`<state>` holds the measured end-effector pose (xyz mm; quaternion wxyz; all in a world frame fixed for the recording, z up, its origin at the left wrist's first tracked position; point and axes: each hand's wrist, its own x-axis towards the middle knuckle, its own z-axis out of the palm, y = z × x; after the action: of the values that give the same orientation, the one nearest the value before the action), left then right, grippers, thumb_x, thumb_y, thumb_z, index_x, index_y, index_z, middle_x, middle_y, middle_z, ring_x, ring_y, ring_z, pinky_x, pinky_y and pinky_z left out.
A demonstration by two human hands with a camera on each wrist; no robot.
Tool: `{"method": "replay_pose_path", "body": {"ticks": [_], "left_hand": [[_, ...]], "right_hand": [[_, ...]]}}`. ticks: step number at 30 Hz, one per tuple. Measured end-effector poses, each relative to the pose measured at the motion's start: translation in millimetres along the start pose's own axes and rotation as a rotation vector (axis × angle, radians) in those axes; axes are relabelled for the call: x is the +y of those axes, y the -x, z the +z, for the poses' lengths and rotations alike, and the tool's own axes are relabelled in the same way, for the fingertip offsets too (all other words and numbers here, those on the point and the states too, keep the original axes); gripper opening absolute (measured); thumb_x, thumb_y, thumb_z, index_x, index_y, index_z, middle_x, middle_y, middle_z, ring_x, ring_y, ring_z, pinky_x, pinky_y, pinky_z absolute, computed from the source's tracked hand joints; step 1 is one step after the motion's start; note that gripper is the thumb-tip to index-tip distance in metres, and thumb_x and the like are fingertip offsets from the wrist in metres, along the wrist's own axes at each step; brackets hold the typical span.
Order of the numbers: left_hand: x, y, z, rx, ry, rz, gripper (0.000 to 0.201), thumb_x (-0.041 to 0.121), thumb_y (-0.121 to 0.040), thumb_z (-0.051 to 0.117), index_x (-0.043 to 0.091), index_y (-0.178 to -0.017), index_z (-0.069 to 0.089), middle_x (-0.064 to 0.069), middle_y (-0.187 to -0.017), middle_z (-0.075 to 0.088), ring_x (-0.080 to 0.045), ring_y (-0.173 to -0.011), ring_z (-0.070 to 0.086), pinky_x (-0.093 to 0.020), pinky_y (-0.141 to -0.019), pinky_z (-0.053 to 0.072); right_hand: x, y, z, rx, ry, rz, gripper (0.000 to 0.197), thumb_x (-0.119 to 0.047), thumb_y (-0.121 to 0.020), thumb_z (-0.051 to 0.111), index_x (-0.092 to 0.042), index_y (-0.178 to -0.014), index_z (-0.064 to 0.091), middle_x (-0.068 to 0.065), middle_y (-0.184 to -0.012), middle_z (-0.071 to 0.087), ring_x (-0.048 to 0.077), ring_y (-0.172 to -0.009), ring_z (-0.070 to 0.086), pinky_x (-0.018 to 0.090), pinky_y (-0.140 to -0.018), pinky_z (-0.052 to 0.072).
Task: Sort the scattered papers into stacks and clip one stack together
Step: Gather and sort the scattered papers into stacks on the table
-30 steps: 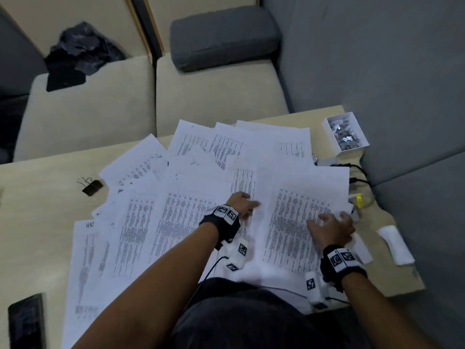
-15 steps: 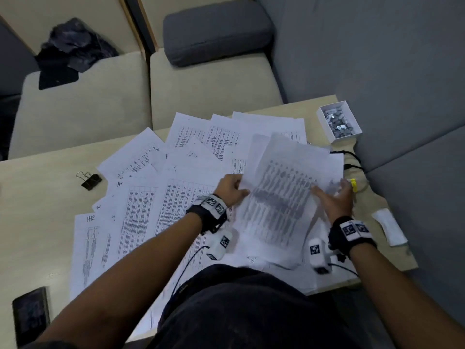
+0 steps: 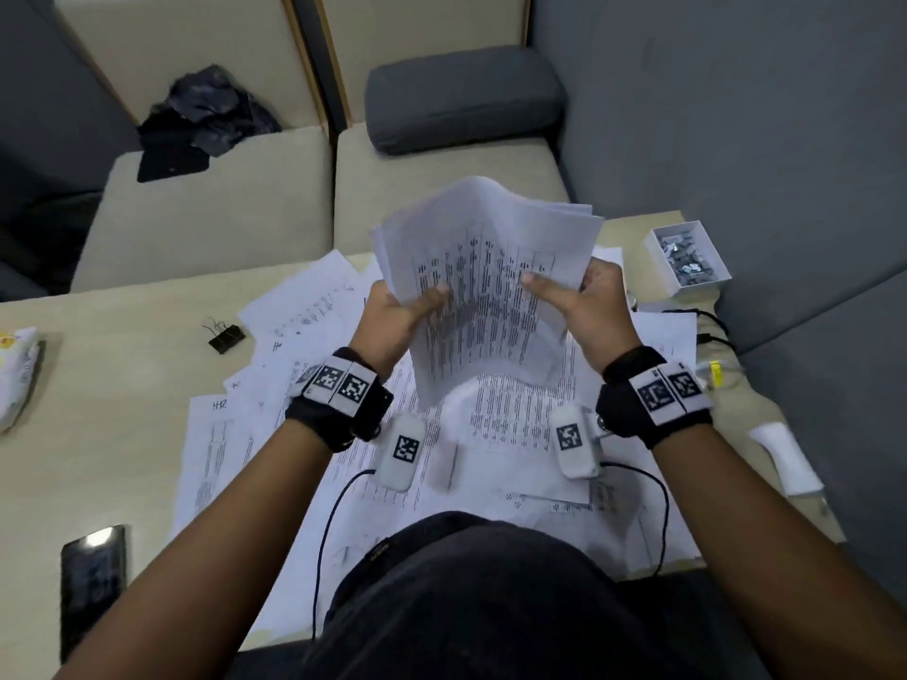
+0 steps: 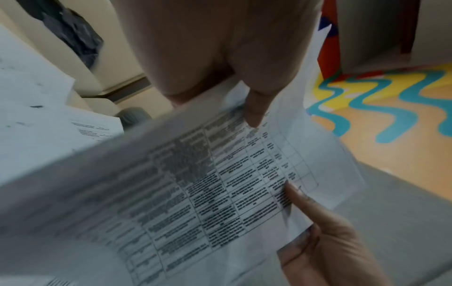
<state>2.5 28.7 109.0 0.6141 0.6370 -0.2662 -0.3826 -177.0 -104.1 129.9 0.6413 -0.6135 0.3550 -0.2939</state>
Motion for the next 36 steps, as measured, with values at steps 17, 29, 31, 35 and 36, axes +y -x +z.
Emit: {"method": "replay_pose_path", "body": {"ticks": [17,29,31,35,36], "left_hand": [[-26.9,20.1,-19.9,-0.063,-0.194,-0.091,0.017,0.013,-0.094,0.061,0.014,-0.110,0.067,0.003,-0.107,0.072,-0.007,-0.095,0.070,-0.026,-0.084,0.056],[-12.1,1.8,-20.8,0.159,-0.218,-0.051,0.030,0.025,-0.085,0.073,0.020,-0.062,0.054,0.014,-0.042,0.056,0.006,-0.040,0.051,-0.009,-0.044,0.039],[-11.7,1.1,-21.1,0.184,-0.162,-0.088,0.037,0.032,-0.095,0.060,0.016,-0.062,0.056,0.011,-0.046,0.058,0.001,-0.043,0.054,-0.014,-0.046,0.042],[-12.8,1.5,-23.1,0.164,-0.126,-0.128,0.033,0.026,-0.093,0.064,0.002,-0.070,0.063,-0.011,-0.066,0.066,-0.021,-0.057,0.061,-0.028,-0.053,0.047],[-12.8,1.8,-22.9,0.172,-0.119,-0.129,0.028,0.023,-0.091,0.067,0.001,-0.073,0.065,-0.015,-0.070,0.066,-0.024,-0.060,0.061,-0.030,-0.053,0.047]], "right_hand": [[62.1,17.7,11.2,-0.028,0.199,0.207,0.021,-0.026,-0.084,0.077,-0.026,-0.096,0.060,0.002,-0.105,0.070,0.020,-0.099,0.066,0.033,-0.091,0.051],[48.7,-12.0,-7.1,0.225,0.152,0.003,0.017,-0.018,-0.084,0.077,-0.027,-0.095,0.069,-0.008,-0.094,0.073,0.014,-0.093,0.069,0.037,-0.091,0.056],[49.3,-15.9,-12.3,0.247,0.108,0.012,0.022,-0.014,-0.089,0.071,-0.021,-0.110,0.067,-0.001,-0.103,0.072,0.016,-0.099,0.068,0.040,-0.096,0.054],[52.1,-18.1,-26.0,0.201,0.003,0.043,0.030,-0.020,-0.090,0.070,-0.023,-0.120,0.063,0.000,-0.118,0.070,0.018,-0.112,0.065,0.037,-0.099,0.049],[51.7,-17.3,-29.2,0.195,-0.002,0.050,0.033,-0.029,-0.086,0.073,-0.025,-0.118,0.064,0.000,-0.118,0.071,0.019,-0.113,0.065,0.038,-0.100,0.049]]}}
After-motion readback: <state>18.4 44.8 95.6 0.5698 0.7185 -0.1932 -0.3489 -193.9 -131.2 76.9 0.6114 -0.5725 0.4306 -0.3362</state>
